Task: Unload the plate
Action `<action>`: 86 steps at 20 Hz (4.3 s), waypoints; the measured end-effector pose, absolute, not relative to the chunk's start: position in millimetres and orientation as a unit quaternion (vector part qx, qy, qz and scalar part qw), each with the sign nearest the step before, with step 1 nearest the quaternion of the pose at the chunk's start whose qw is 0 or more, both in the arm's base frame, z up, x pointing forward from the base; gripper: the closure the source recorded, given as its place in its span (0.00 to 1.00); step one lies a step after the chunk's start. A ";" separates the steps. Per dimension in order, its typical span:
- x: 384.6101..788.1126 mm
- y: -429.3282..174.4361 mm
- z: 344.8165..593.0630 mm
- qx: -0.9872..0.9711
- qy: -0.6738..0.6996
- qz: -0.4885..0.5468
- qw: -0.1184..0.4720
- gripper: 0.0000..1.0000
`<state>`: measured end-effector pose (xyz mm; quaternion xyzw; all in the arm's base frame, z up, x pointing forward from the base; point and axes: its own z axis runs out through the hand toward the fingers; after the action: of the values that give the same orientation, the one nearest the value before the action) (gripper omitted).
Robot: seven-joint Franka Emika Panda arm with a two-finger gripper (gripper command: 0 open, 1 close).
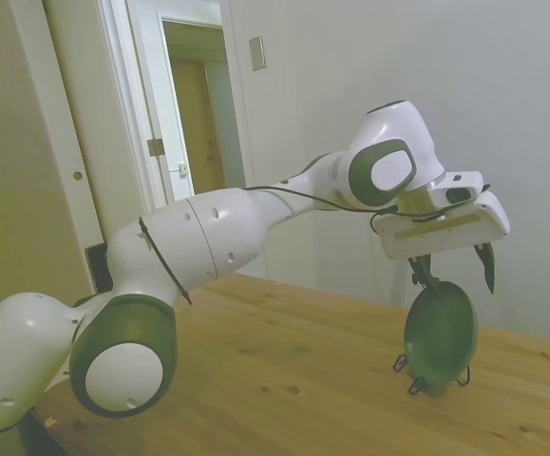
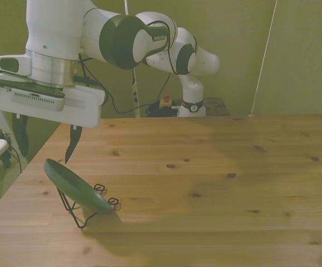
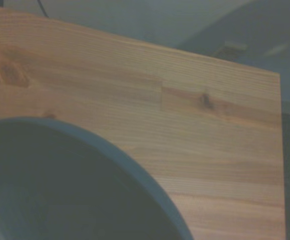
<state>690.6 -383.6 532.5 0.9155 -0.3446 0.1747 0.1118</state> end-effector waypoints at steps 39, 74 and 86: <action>707.3 -382.0 503.3 0.936 -0.282 0.188 0.098 1.00; 725.1 -176.5 510.2 0.903 -0.429 -0.005 0.021 1.00; 761.2 -177.6 435.8 0.861 -0.508 0.026 0.012 1.00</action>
<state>761.2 -177.6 435.8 0.8607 -0.5084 0.0257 0.0121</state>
